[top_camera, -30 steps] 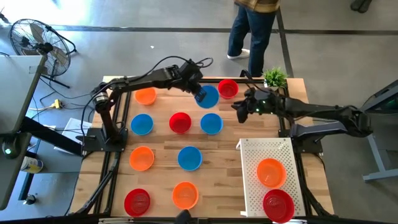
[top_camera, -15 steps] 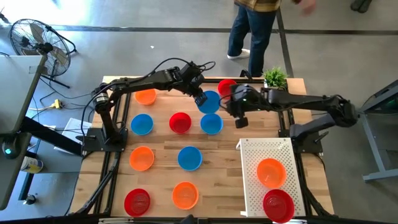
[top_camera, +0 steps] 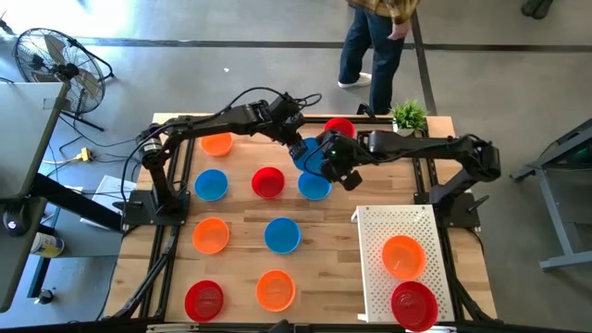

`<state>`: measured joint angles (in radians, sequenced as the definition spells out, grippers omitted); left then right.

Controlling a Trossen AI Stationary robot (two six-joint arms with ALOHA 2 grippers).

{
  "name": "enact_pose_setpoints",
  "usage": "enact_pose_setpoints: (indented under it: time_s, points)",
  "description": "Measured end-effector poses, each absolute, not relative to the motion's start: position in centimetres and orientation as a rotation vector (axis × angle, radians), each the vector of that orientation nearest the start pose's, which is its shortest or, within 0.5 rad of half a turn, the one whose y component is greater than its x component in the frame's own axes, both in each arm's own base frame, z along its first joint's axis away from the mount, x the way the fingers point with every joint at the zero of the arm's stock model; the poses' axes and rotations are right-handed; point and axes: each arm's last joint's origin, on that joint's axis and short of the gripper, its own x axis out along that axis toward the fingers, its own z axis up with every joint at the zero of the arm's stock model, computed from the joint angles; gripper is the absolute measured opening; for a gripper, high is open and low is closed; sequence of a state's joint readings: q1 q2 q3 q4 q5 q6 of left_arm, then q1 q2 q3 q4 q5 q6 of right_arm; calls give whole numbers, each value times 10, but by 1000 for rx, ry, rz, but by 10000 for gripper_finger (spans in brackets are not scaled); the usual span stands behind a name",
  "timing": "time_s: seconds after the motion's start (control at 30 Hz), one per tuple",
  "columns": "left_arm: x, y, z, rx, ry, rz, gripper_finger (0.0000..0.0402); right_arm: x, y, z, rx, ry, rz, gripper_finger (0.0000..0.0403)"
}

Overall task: Pick & Place Mini bowls
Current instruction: Put the blue bowl on the shelf

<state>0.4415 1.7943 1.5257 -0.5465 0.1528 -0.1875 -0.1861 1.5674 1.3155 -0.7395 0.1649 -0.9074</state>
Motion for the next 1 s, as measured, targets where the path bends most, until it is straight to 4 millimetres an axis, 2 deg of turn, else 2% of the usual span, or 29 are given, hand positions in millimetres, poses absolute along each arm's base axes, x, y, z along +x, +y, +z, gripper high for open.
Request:
enact_pose_setpoints:
  time_s: [0.23,0.5,0.67,0.77,0.9,1.0]
  points:
    - [361,165,284,-418,752,321,0,320,-61,285,-865,1046,167,120]
    - [361,165,285,-418,748,292,0,319,-60,284,-849,1041,219,13]
    - [361,164,285,-410,748,287,3,319,-57,283,-837,1041,222,15]
    - [362,164,286,-418,737,267,22,318,-57,282,-803,1045,228,5]
    - [359,164,288,-394,747,263,70,317,-57,281,-768,1064,211,3]
    - [352,161,301,-334,727,265,107,316,-55,282,-746,1073,196,2]
